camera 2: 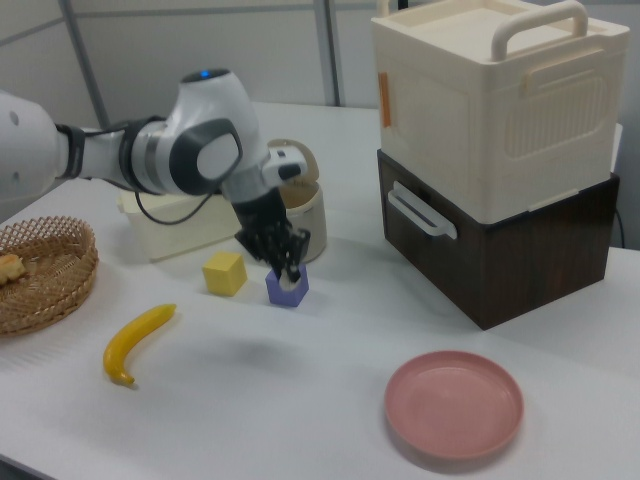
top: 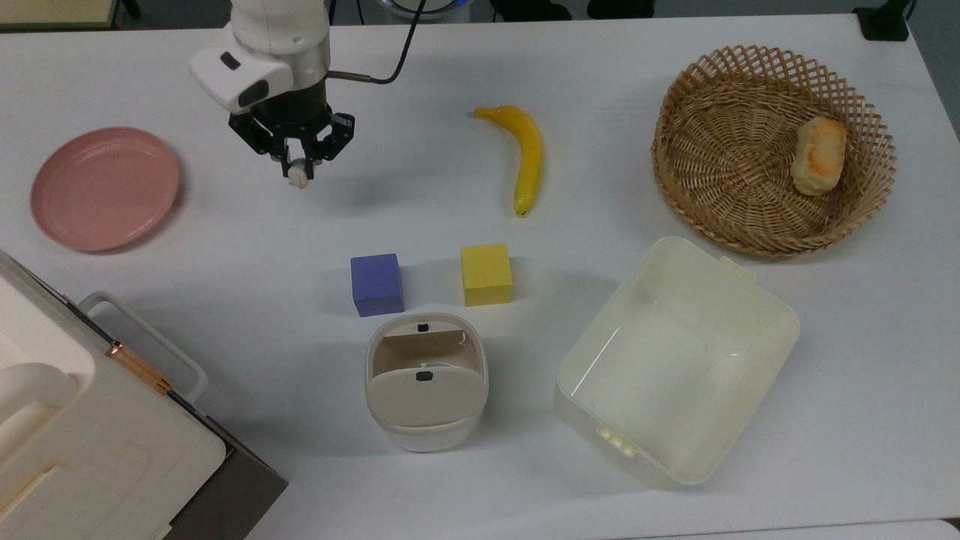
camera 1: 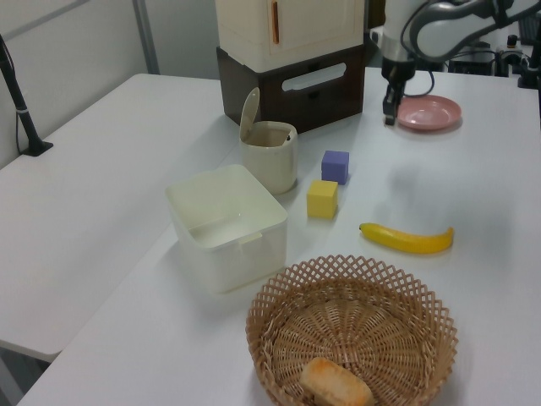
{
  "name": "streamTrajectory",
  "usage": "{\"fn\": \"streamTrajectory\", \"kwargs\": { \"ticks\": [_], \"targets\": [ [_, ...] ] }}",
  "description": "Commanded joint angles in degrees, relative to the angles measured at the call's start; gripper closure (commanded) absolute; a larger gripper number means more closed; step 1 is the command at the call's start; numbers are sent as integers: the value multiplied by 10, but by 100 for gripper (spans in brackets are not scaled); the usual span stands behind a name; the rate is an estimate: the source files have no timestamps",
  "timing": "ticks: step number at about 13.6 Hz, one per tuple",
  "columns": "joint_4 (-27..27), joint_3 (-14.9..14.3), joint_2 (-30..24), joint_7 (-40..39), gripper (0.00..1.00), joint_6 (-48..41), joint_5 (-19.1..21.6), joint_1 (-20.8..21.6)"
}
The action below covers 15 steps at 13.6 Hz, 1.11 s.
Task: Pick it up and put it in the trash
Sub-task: 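Lower the gripper and close it on the white paper ball, then carry the paper ball over the cream trash bin opening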
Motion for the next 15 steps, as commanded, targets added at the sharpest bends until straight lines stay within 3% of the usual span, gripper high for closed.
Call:
{"fn": "streamTrajectory", "kwargs": {
  "ticks": [1,7,15],
  "targets": [
    [75,0,14,-8,79,-19,-1,24],
    [188,-1,97,0,79,15,0,80],
    [203,0,195,60,76,297,-4,109]
  ]
}}
